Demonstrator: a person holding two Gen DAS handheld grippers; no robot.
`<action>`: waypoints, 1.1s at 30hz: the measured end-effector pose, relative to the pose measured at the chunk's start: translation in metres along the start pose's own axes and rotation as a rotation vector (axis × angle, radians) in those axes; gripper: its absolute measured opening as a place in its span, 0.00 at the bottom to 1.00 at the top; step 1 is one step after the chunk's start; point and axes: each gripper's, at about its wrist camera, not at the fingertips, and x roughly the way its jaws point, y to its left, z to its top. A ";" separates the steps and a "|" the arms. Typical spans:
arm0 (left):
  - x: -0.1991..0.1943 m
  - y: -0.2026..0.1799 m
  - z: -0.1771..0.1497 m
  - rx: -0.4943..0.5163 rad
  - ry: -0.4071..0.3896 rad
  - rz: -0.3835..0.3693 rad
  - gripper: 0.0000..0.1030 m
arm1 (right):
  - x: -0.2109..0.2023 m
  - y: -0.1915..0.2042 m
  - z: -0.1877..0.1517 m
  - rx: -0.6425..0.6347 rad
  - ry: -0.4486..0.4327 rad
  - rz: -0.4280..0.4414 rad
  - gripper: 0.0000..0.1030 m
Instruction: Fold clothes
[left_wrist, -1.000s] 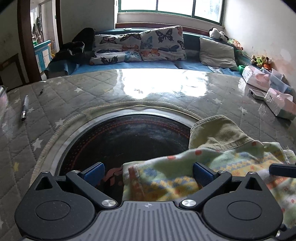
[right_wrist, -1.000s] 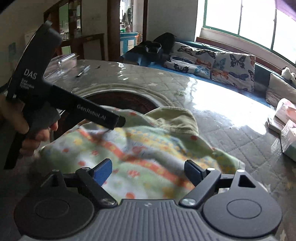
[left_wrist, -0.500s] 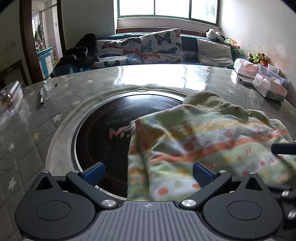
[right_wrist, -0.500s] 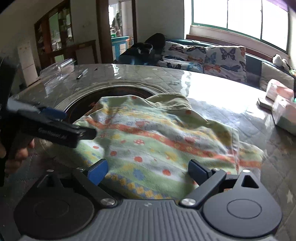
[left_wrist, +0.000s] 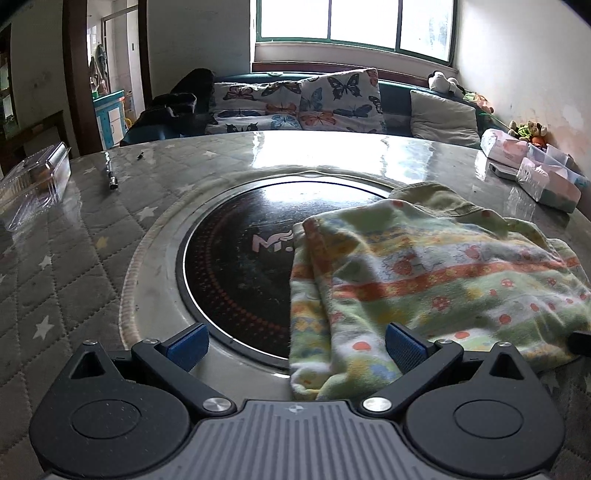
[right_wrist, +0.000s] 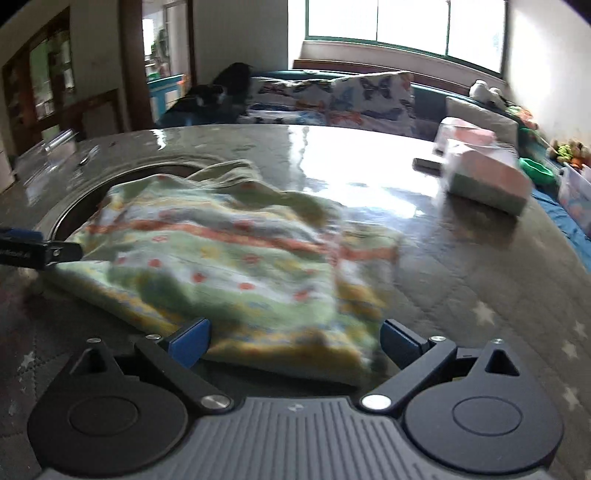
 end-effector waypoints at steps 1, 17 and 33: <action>-0.001 0.000 0.000 -0.002 0.002 0.002 1.00 | -0.003 -0.001 0.001 -0.009 -0.010 -0.018 0.97; -0.009 0.003 -0.002 0.011 -0.005 0.031 1.00 | -0.005 -0.027 -0.003 0.064 -0.047 -0.105 1.00; -0.012 0.005 -0.003 0.008 -0.005 0.028 1.00 | -0.012 -0.048 -0.013 0.073 -0.023 -0.145 1.00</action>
